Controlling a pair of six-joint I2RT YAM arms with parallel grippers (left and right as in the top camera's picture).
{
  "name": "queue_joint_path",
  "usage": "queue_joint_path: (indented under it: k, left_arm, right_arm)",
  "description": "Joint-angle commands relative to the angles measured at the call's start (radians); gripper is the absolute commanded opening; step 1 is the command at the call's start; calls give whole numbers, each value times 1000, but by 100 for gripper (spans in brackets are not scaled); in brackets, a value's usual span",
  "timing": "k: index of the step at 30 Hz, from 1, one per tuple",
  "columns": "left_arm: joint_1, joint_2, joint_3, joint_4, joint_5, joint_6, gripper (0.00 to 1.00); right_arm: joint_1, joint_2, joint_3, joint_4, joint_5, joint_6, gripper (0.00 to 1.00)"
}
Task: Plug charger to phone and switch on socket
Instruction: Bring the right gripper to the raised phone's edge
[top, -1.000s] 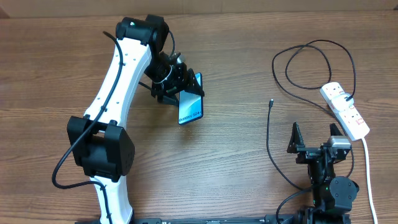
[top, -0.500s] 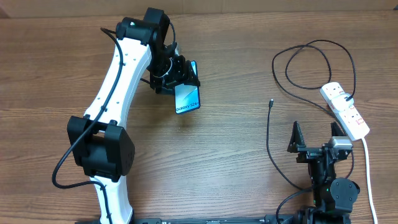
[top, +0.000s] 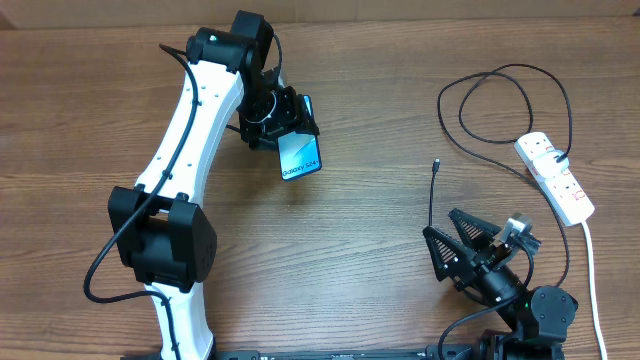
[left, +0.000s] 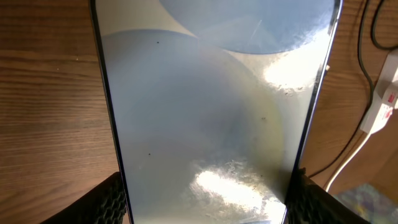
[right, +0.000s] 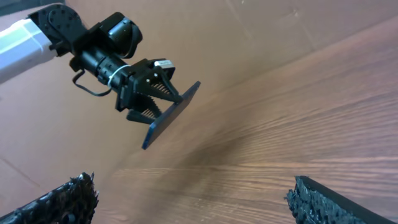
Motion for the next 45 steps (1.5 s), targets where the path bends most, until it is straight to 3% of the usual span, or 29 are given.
queue_joint_path:
  k: [1, 7, 12, 19, 29, 37, 45]
  left_arm:
    - [-21, -18, 28, -1, -9, -26, 48]
    - [-24, -18, 28, 32, -10, -88, 48]
    - [-25, -18, 28, 60, -10, -115, 48]
    - [-25, -18, 28, 63, -9, -117, 49]
    - [-26, -18, 28, 40, 17, -154, 50]
    - [-26, -18, 28, 43, 17, -155, 50]
    - [-26, -18, 28, 91, 18, -195, 50]
  right_arm:
    - [5, -8, -10, 5, -37, 57, 100]
    - [5, -2, 20, -84, 28, 80, 99]
    - [5, 50, 110, -318, 157, 90, 99]
    - [5, 120, 121, -311, 221, 91, 100]
    - [5, 126, 122, -219, 130, 91, 100]
    - [15, 253, 249, -328, 179, 18, 99]
    - [184, 455, 254, -100, 156, -22, 100]
